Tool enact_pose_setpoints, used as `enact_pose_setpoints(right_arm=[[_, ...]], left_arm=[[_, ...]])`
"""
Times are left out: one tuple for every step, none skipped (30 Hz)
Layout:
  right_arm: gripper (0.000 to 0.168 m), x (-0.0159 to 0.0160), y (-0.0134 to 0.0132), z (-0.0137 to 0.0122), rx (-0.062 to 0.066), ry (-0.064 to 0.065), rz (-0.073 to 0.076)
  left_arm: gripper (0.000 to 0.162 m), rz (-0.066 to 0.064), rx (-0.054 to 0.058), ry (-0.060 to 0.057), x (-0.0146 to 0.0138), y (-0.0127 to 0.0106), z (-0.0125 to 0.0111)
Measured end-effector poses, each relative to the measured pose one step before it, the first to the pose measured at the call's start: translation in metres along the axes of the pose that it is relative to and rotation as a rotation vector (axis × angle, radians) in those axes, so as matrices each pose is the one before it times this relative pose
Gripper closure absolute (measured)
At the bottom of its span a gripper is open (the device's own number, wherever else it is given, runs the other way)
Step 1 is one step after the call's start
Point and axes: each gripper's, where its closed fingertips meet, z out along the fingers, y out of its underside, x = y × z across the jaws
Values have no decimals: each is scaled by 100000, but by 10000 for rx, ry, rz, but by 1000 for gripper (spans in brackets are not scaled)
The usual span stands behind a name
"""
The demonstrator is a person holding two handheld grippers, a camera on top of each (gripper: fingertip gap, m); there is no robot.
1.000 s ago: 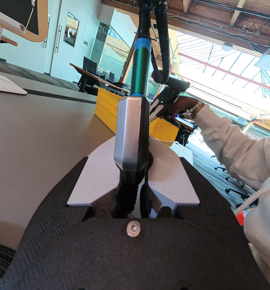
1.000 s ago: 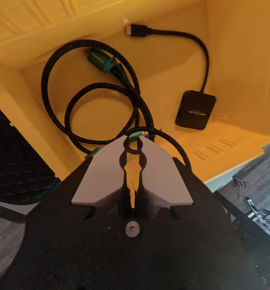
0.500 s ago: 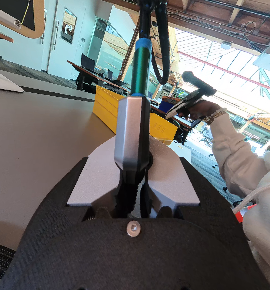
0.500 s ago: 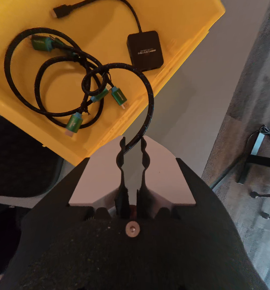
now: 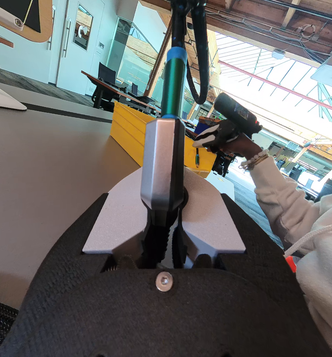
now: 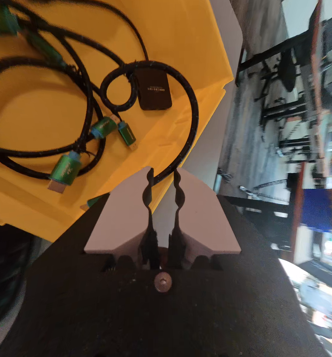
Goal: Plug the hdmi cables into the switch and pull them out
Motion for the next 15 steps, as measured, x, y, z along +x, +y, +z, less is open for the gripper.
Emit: enact_pose_setpoints(right_arm=[[148,-197,63,-155,-214,259,-465],[147,-197,42,-114,-247,65,-335],[147,-115,79,-81,-240,-41,-312],[146,-114,69,-100,-220,-129,-351],[146,-100,116,-113,-216,-135,-362],[145,-208,99,-155,-167,-170,-465],[141,-505,132,-163,-139,-322,-615],[140,-231,-143,-150,60,-112,-554],[139,-175,-202,-25,72,-195,-211],[138,-239,-169,96,31,-314,-19],[138,-178,-149,154,11,-255,-68],[138,-96,-104,166,-14,-141,-182],[137,14,-106,110,37,-59,-231],[137,11,-72,44,80,-85,-261],[137,51,-46,-90,140,-172,55]], left_arm=[[138,0,7,1,6,-8,-4],[138,6,8,3,9,-19,-2],[138,7,6,4,17,-2,-9],[138,4,5,3,5,-6,-5],[138,3,9,1,8,-11,-11],[138,0,14,1,3,-21,-12],[138,-2,11,1,8,-13,-1],[138,-2,-1,0,1,1,-1],[138,1,-13,0,-3,19,13],[138,2,-16,1,4,15,12],[137,2,-10,4,7,16,6],[138,2,5,8,26,-10,1],[138,-1,14,7,11,-11,-22],[138,-6,15,5,1,-18,-17],[138,-7,10,2,-1,-17,3]])
